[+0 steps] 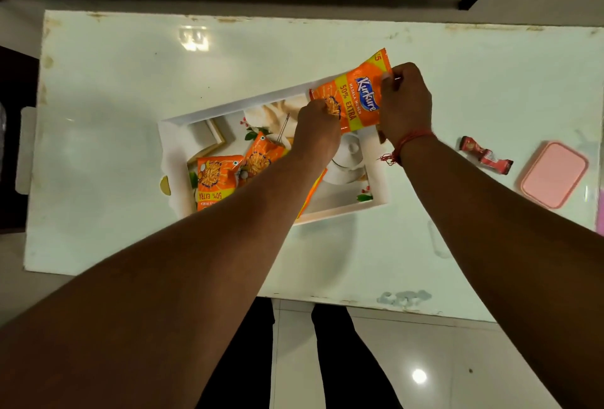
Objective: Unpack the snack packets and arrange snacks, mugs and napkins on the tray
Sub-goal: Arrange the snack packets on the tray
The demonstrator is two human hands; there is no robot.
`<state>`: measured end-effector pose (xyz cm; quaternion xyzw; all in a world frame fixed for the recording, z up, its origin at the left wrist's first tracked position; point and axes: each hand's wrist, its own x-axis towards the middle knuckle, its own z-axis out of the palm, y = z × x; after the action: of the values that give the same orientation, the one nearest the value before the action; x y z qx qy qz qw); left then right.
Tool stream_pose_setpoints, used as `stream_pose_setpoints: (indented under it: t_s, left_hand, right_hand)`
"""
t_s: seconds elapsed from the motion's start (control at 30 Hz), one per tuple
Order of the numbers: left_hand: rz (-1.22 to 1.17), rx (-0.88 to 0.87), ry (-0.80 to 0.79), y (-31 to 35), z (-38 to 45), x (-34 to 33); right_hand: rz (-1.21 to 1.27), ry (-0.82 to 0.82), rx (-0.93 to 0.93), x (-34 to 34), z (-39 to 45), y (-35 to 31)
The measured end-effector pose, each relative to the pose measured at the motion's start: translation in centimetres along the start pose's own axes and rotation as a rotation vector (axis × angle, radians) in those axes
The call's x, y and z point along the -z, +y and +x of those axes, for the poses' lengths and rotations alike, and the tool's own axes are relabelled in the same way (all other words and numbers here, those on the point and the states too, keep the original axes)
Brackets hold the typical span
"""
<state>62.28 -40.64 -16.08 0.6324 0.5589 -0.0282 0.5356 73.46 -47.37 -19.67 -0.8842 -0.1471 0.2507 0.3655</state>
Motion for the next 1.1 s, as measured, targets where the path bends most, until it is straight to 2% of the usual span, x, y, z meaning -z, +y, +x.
stream_pose_setpoints:
  t_s: [0.07, 0.2, 0.27, 0.43, 0.57, 0.63, 0.77, 0.87, 1.1]
  left_hand:
    - [-0.051, -0.023, 0.04, -0.1, -0.8, 0.5]
    - [-0.155, -0.076, 0.121, -2.1, -2.3, 1.4]
    - [-0.184, -0.076, 0.155, -3.5, -3.2, 1.6]
    - [0.036, -0.073, 0.2, -6.2, -6.4, 2.8]
    - [0.012, -0.051, 0.216, -7.8, -6.7, 4.0]
    - [0.037, -0.049, 0.213, -8.1, -6.6, 4.4]
    - [0.063, -0.04, 0.226, -8.5, -6.3, 4.8]
    - [0.106, -0.077, 0.228, -8.6, -6.4, 4.5]
    - [0.218, -0.065, 0.028, -9.4, -6.7, 2.1]
  right_hand:
    - [-0.014, 0.029, 0.039, 0.6, -0.8, 0.3]
    - [-0.2, 0.268, 0.292, 1.5, -6.7, 1.8]
    - [-0.116, 0.199, 0.302, 0.2, -11.1, 2.4]
    - [0.105, -0.122, -0.112, -5.8, -17.8, 3.1]
    - [0.272, -0.187, -0.431, -8.6, -16.7, 1.8]
    - [0.315, -0.2, -0.496, -9.0, -15.6, 0.9]
    - [0.269, -0.233, -0.422, -8.2, -14.8, -0.1]
    - [0.181, -0.181, -0.29, -6.6, -14.7, -0.1]
    - [-0.032, 0.0, -0.1, -0.7, -12.6, 2.0]
